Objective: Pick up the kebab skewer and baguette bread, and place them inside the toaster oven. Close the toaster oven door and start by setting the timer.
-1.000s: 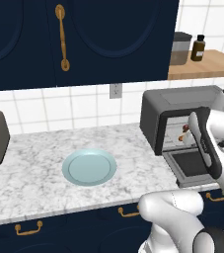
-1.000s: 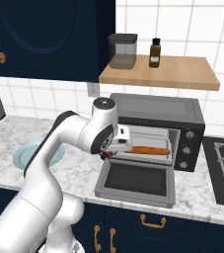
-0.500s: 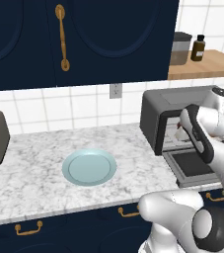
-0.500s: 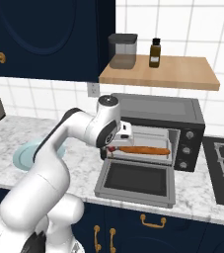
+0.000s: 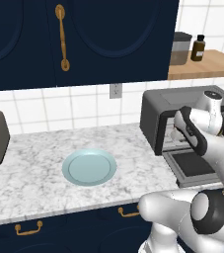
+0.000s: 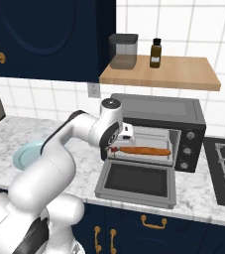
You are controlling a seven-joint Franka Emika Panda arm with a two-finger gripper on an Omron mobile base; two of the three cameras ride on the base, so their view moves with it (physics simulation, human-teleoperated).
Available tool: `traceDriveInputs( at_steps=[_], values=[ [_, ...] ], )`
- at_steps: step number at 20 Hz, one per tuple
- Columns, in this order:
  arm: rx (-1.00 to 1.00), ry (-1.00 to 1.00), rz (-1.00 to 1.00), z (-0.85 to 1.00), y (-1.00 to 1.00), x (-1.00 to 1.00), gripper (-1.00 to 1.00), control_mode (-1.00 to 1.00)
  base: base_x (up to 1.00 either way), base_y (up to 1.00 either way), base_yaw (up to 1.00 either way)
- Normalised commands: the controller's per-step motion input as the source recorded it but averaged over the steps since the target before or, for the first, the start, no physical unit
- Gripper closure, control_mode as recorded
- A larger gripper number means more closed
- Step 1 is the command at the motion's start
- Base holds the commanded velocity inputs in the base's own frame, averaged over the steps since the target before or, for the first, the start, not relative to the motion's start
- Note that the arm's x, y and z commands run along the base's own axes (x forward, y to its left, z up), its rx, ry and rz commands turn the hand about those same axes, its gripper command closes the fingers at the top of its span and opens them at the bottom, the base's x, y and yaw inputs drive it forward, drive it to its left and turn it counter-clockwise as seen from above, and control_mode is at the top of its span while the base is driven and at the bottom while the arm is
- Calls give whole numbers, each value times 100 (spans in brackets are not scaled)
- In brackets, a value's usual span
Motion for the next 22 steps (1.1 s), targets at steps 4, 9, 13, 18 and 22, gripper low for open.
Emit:
traceDriveInputs(
  at_steps=[4,9,13,18,22],
  values=[
    [0,0,-2,-11,0,33,100,-100,0,0,0],
    [1,0,0,-10,0,30,100,-100,0,0,0],
    [0,0,0,-11,0,26,100,-100,0,0,0],
    [0,0,0,-13,0,20,100,-100,0,0,0],
    [0,0,-1,-12,0,15,100,-100,0,0,0]
  ],
)
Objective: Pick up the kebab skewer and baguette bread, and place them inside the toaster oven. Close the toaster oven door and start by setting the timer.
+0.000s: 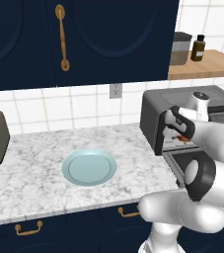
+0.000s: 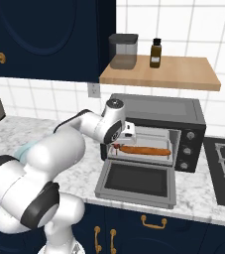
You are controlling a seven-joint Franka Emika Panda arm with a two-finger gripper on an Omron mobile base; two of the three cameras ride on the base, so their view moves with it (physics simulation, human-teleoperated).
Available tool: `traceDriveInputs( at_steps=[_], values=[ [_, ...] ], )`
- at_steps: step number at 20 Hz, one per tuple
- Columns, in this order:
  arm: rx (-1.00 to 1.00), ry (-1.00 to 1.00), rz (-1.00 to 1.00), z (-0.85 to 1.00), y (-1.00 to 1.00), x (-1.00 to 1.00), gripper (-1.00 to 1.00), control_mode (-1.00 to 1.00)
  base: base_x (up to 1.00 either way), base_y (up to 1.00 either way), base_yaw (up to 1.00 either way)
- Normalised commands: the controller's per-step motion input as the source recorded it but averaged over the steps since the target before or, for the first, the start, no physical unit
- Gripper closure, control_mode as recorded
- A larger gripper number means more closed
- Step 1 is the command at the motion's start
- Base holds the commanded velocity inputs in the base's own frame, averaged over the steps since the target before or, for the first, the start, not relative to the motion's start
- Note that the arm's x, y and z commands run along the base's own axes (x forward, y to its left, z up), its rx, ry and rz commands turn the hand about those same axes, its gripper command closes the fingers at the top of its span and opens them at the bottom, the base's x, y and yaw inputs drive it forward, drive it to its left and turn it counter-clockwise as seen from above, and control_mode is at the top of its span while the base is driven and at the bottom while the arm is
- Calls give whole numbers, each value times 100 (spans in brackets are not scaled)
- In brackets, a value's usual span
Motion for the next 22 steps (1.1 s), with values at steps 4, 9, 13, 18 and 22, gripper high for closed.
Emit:
traceDriveInputs(
  at_steps=[4,9,13,18,22],
  values=[
    [0,0,-1,-14,0,11,100,-100,0,0,0],
    [0,0,-1,-10,0,15,100,-100,0,0,0],
    [0,0,-2,-4,0,4,-100,-100,0,0,0],
    [0,0,-2,-2,0,0,-100,-100,0,0,0],
    [0,0,-1,0,0,0,-100,-100,0,0,0]
  ],
)
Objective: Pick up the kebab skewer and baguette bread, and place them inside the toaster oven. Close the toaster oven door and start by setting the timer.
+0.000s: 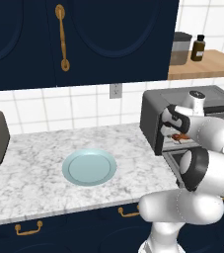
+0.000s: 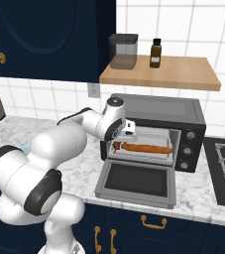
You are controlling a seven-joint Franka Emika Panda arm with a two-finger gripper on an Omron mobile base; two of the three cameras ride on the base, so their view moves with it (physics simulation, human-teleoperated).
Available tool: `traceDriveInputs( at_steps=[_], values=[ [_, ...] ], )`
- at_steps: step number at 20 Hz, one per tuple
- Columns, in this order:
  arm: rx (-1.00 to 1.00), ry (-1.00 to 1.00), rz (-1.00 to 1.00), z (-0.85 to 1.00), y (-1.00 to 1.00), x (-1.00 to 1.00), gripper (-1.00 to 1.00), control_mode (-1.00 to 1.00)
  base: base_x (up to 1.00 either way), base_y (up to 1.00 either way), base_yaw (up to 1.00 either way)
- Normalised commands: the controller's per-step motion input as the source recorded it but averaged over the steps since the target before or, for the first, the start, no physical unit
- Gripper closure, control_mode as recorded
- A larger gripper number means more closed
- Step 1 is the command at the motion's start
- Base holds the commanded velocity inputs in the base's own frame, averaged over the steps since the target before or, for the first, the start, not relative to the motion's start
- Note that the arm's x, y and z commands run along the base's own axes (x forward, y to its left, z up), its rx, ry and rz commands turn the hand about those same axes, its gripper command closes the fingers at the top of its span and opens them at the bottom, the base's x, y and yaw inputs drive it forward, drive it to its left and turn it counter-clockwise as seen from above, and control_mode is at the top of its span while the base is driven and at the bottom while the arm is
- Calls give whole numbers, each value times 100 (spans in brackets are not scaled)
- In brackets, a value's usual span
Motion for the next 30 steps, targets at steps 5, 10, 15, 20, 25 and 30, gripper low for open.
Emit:
traceDriveInputs(
  at_steps=[5,10,15,20,25,30],
  values=[
    [0,0,0,0,-1,0,-100,-100,0,0,0],
    [0,-4,0,9,-2,-11,-100,-100,0,0,0],
    [0,-3,-1,7,-17,-45,-100,-100,0,0,0],
    [0,0,-12,4,-36,-70,-100,-100,0,0,0],
    [0,0,-25,1,-36,-54,-100,-100,0,0,0],
    [0,0,-29,-12,-30,-29,-100,-100,0,0,0]
  ],
)
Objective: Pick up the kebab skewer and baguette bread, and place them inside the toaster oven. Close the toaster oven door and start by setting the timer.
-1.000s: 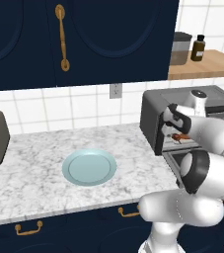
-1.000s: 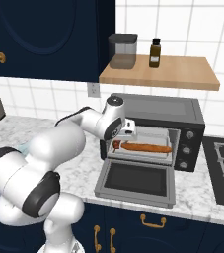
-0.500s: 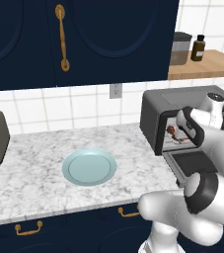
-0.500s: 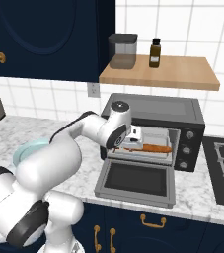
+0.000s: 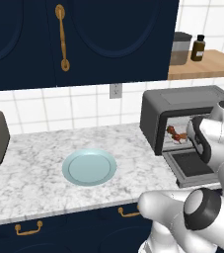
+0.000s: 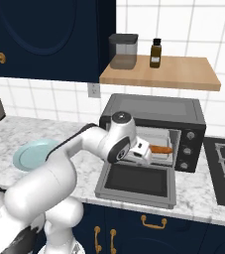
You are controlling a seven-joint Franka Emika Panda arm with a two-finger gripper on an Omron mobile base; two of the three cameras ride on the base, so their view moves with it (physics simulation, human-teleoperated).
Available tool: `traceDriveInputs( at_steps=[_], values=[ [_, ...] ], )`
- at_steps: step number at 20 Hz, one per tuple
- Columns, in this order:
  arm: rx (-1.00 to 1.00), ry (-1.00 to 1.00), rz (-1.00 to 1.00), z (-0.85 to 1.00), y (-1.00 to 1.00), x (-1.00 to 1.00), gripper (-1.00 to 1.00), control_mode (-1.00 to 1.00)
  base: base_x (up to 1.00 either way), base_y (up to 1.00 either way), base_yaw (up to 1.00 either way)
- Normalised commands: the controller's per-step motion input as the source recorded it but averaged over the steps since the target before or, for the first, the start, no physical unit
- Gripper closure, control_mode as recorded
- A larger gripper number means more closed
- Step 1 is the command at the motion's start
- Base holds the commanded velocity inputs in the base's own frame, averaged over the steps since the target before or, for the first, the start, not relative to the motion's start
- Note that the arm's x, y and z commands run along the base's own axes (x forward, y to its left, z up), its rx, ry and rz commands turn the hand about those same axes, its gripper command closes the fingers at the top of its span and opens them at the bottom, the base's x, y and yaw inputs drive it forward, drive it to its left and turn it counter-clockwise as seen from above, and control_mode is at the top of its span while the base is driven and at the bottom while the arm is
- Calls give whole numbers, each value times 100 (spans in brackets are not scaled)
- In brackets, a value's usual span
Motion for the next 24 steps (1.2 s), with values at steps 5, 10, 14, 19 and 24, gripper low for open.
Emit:
traceDriveInputs(
  at_steps=[5,10,14,19,24],
  values=[
    [0,0,-27,-18,-22,9,-100,-100,0,0,0],
    [0,0,-11,-29,-13,23,-100,-100,0,0,0],
    [0,0,-1,-22,-10,16,-100,-100,0,0,0],
    [0,0,0,-15,-8,32,-100,-100,0,0,0],
    [0,0,0,-9,-10,33,-100,-100,0,0,0]
  ],
)
